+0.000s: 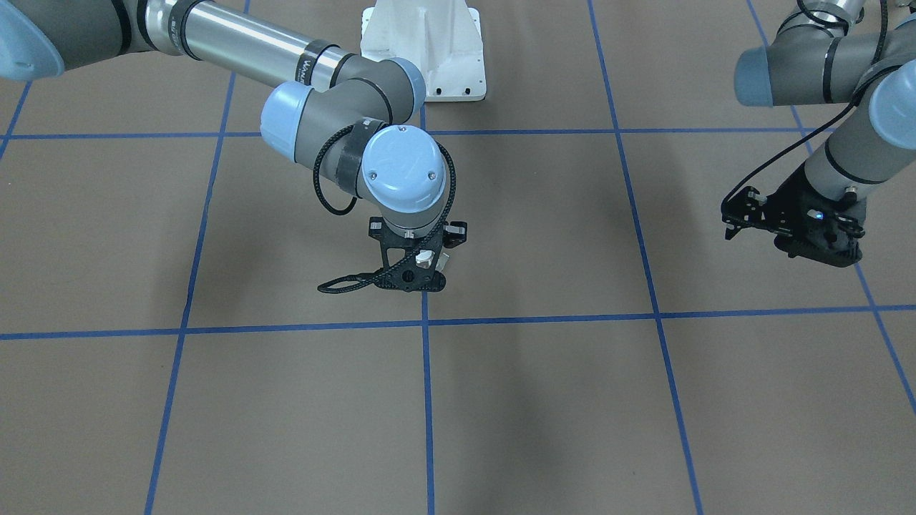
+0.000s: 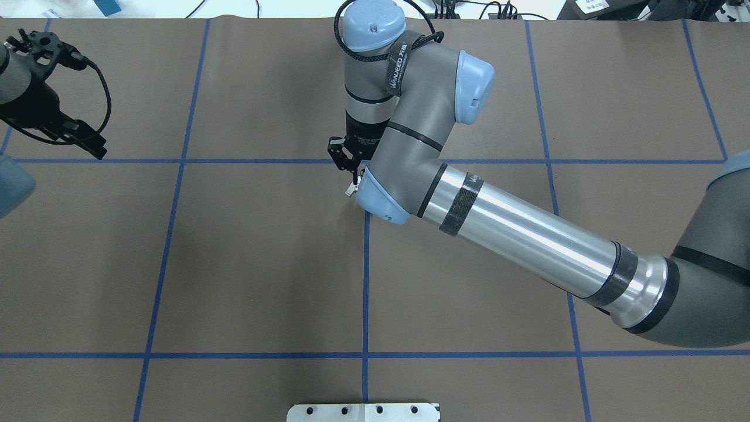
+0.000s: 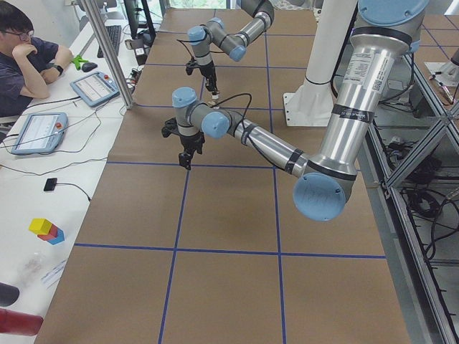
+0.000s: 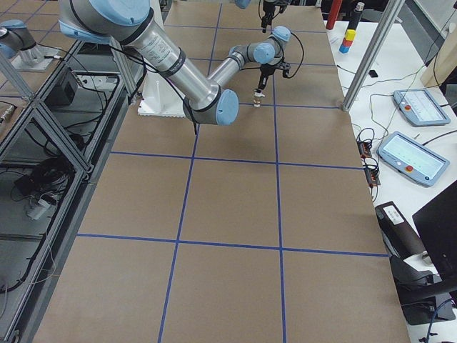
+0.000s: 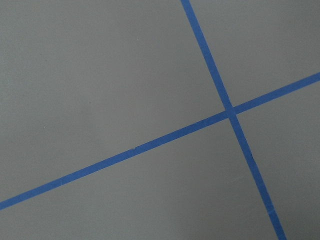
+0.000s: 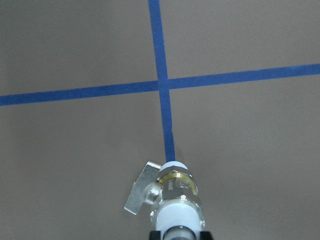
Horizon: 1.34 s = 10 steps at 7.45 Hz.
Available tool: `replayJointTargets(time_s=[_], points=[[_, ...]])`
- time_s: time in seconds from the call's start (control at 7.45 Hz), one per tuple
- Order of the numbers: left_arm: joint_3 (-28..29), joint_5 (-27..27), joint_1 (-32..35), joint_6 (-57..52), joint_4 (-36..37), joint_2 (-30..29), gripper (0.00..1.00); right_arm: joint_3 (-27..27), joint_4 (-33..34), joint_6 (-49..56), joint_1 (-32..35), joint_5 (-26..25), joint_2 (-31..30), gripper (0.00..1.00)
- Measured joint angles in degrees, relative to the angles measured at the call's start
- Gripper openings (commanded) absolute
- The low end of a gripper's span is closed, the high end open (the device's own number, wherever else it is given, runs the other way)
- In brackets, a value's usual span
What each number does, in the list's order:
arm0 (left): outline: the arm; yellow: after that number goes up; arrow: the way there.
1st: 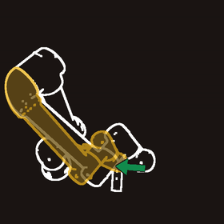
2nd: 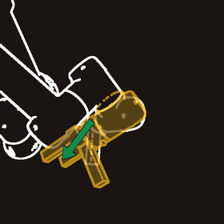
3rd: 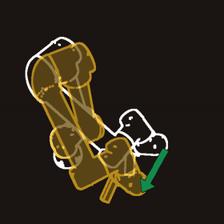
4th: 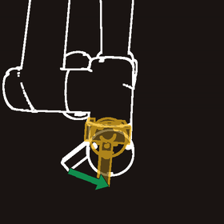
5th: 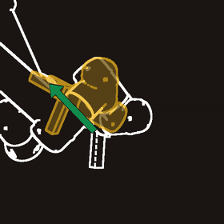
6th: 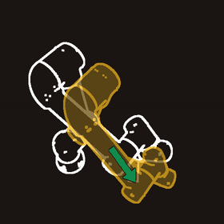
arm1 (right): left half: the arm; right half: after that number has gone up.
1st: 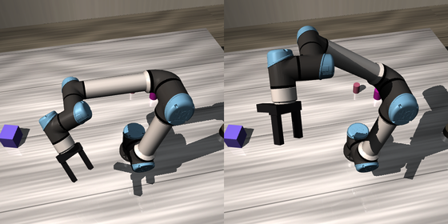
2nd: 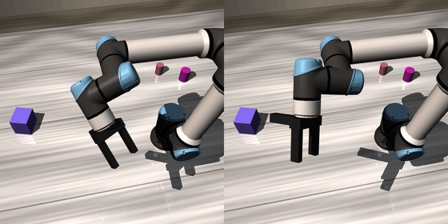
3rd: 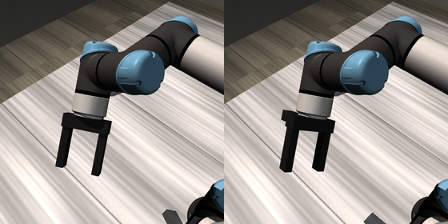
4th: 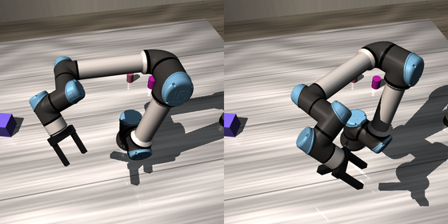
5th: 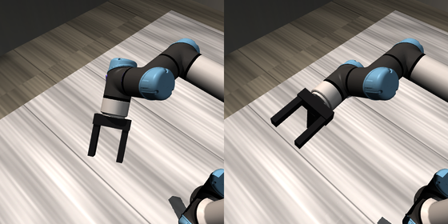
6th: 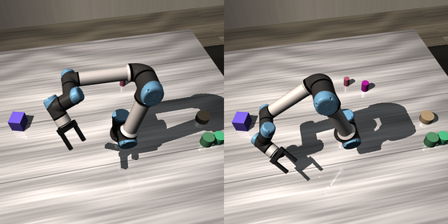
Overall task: Assemble PPR valve and pipe with both arms
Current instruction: 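Open the right gripper and lift it away from the assembled valve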
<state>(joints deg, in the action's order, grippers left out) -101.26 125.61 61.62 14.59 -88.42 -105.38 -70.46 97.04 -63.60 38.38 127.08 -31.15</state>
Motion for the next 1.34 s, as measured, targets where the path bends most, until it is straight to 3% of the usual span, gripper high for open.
replayJointTargets(time_s=[0.13,0.27,0.4,1.07,1.34], points=[[0.1,0.0,0.0,0.0,0.0,0.0,1.0,0.0,0.0,0.0,0.0,-0.1,-0.1,0.53],[0.2,0.0,-0.1,0.0,0.0,0.0,1.0,-0.1,0.0,0.0,0.0,-0.1,-0.1,0.87],[0.3,0.0,-0.1,0.0,0.0,0.0,1.0,-0.5,0.0,-0.1,0.2,-0.1,0.1,0.99],[0.3,-0.1,-0.1,-0.1,0.0,-0.1,1.0,-10.0,2.2,-4.4,6.4,0.0,-0.4,0.99],[0.2,0.0,3.0,-1.2,0.0,-0.1,1.0,-18.6,7.7,2.7,12.5,0.1,-7.9,0.99]])
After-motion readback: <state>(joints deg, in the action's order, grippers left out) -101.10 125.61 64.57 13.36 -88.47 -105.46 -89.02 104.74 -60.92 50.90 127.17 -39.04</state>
